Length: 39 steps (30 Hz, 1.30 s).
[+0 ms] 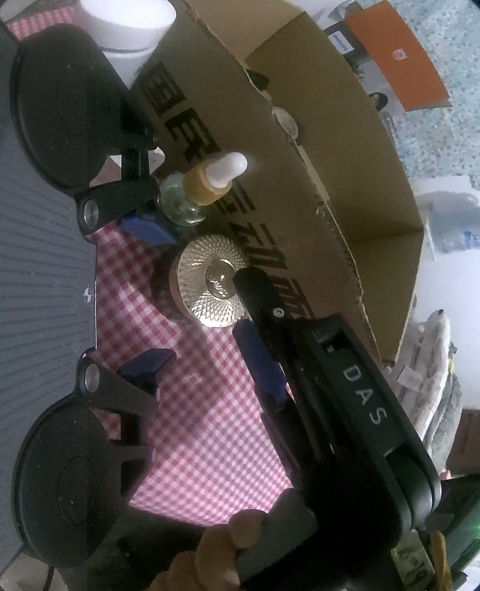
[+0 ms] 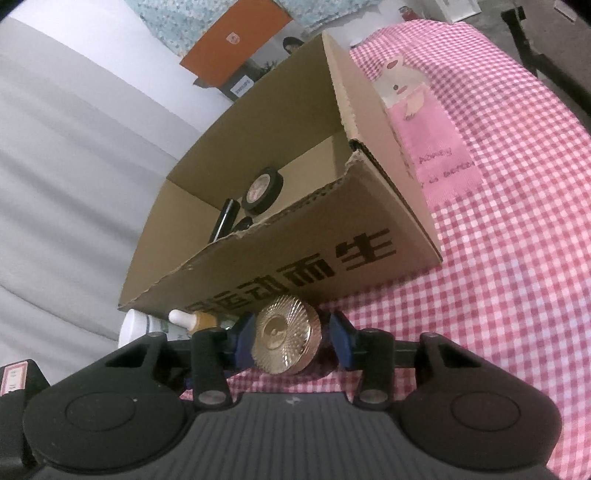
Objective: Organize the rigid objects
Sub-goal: 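Close the right gripper on the gold-lidded jar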
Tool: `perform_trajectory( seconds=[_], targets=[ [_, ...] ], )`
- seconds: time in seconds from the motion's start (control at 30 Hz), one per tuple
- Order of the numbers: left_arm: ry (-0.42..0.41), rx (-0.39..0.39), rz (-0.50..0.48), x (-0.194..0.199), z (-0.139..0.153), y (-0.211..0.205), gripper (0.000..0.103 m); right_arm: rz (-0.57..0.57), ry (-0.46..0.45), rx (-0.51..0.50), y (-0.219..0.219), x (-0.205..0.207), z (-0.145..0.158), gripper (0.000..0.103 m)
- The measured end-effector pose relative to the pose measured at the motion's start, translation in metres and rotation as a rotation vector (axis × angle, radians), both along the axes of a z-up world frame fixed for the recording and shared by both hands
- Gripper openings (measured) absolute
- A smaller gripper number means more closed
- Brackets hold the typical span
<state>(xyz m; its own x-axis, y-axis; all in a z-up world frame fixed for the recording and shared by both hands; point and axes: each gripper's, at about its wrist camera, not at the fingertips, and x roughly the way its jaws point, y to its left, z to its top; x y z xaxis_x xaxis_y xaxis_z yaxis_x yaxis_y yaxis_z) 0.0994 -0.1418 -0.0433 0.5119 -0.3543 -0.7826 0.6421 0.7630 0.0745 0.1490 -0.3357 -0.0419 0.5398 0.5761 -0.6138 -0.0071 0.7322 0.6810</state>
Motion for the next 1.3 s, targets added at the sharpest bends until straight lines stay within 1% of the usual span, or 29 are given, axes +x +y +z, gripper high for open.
perform_trajectory(
  seconds=[0.23,0.47,0.83,1.07,1.17,1.3],
  targets=[
    [0.016,-0.006,0.005,0.011,-0.003,-0.007,0.063,0.043,0.024,-0.015,0.01,0.017,-0.01,0.047],
    [0.014,-0.004,-0.008,0.005,-0.003,-0.007,0.063,0.054,0.032,-0.038,0.017,0.015,-0.007,0.047],
    [0.041,-0.024,-0.045,-0.023,0.0,-0.003,0.063,0.047,0.066,-0.039,0.015,-0.01,-0.007,0.047],
    [0.07,-0.048,-0.074,-0.043,0.003,0.001,0.063,0.047,0.083,-0.04,0.009,-0.037,-0.007,0.047],
    [0.056,-0.048,-0.077,-0.047,0.004,0.001,0.063,0.047,0.083,-0.038,0.007,-0.044,-0.007,0.047],
    [0.041,-0.024,-0.061,-0.042,0.003,-0.004,0.064,0.033,0.083,-0.032,0.003,-0.048,-0.008,0.047]
  ],
)
